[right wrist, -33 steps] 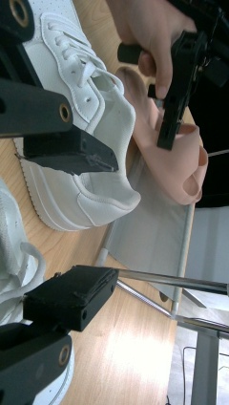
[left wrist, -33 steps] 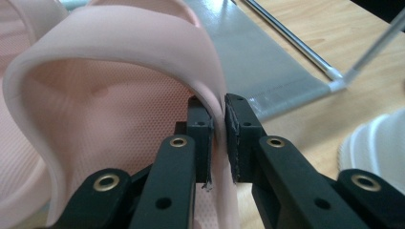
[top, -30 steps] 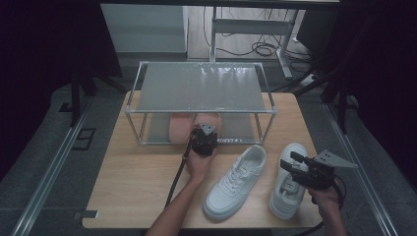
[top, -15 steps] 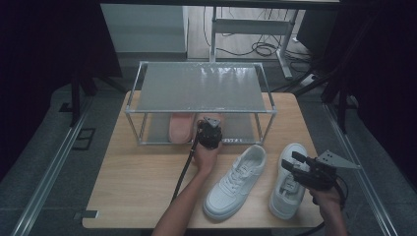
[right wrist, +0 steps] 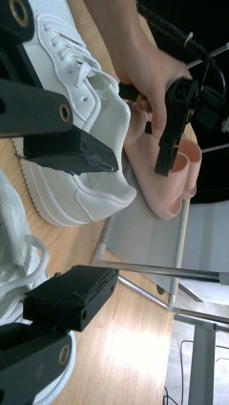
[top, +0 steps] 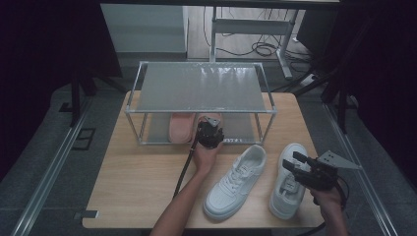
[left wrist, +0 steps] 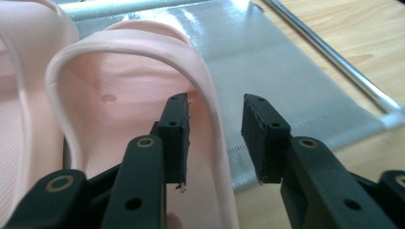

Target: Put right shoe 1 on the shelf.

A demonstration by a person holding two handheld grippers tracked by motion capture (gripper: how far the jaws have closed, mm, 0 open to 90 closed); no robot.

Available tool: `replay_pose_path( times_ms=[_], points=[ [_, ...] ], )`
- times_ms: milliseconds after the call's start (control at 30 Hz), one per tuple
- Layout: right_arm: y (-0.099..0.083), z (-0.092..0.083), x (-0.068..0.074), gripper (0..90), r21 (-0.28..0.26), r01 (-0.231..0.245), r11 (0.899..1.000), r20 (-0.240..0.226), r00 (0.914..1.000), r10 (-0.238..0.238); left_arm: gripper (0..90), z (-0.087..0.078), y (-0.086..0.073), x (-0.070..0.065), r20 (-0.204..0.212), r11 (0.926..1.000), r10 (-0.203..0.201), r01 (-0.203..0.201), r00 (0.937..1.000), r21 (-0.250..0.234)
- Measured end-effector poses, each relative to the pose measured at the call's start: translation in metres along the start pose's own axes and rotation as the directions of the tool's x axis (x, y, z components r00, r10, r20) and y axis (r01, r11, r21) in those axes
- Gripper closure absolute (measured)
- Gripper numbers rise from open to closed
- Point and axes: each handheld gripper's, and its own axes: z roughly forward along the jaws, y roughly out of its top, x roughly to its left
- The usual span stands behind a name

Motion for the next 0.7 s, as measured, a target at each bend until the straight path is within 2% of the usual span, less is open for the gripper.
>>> replay_pose_path(
  times_ms=[100, 133, 167, 233, 267, 300, 333, 367, 433, 467, 533, 700],
  points=[
    [0.0, 0.001, 0.001, 42.9, 0.003, 0.004, 1.0, -0.001, 1.0, -0.004, 61.8, -0.018, -0.007, 0.004, 0.038, 0.9999, 0.016, -0.016, 0.9991, -0.004],
    [0.0, 0.001, 0.001, 42.9, 0.003, 0.004, 1.0, -0.001, 1.0, -0.004, 61.7, -0.018, -0.007, 0.004, 0.038, 0.9999, 0.016, -0.016, 0.9991, -0.004],
    [0.0, 0.002, 0.001, 42.9, 0.007, 0.006, 1.0, -0.001, 1.0, -0.006, 61.9, -0.028, -0.011, 0.006, 0.06, 0.9996, 0.028, -0.028, 0.9978, -0.008],
    [-0.001, 0.003, 0.001, 43.0, 0.009, 0.005, 1.0, -0.002, 1.0, -0.005, 62.9, -0.033, -0.013, 0.008, 0.068, 0.9993, 0.036, -0.036, 0.997, -0.009],
    [-0.001, 0.003, 0.001, 42.9, 0.009, 0.007, 1.0, -0.002, 1.0, -0.007, 63.5, -0.042, -0.018, 0.012, 0.089, 0.999, 0.044, -0.043, 0.9951, -0.013],
    [-0.001, 0.003, 0.002, 42.9, 0.01, 0.008, 1.0, -0.002, 1.0, -0.008, 64.1, -0.042, -0.018, 0.012, 0.089, 0.999, 0.044, -0.043, 0.9951, -0.013],
    [-0.001, 0.003, 0.002, 43.0, 0.009, 0.007, 1.0, -0.001, 1.0, -0.007, 65.0, -0.05, -0.023, 0.016, 0.109, 0.9989, 0.045, -0.043, 0.993, -0.02],
    [-0.001, 0.003, 0.002, 43.0, 0.009, 0.007, 1.0, -0.001, 1.0, -0.007, 65.7, -0.05, -0.023, 0.016, 0.109, 0.9989, 0.045, -0.043, 0.993, -0.02],
    [-0.001, 0.004, 0.002, 42.9, 0.011, 0.007, 1.0, 0.001, 1.0, -0.007, 67.2, -0.061, -0.032, 0.022, 0.134, 0.9985, 0.054, -0.052, 0.9895, -0.018],
    [-0.001, 0.004, 0.002, 42.9, 0.011, 0.007, 1.0, 0.001, 1.0, -0.007, 68.1, -0.061, -0.032, 0.022, 0.134, 0.9985, 0.054, -0.052, 0.9895, -0.018],
    [-0.001, 0.004, 0.001, 43.0, 0.014, 0.009, 1.0, 0.001, 1.0, -0.009, 70.3, -0.07, -0.041, 0.028, 0.168, 0.9988, 0.048, -0.046, 0.9847, -0.016],
    [-0.002, 0.005, 0.001, 42.9, 0.018, 0.007, 1.0, 0.003, 1.0, -0.007, 75.6, -0.081, -0.054, 0.041, 0.186, 0.9993, 0.038, -0.036, 0.9817, -0.011]
  ],
)
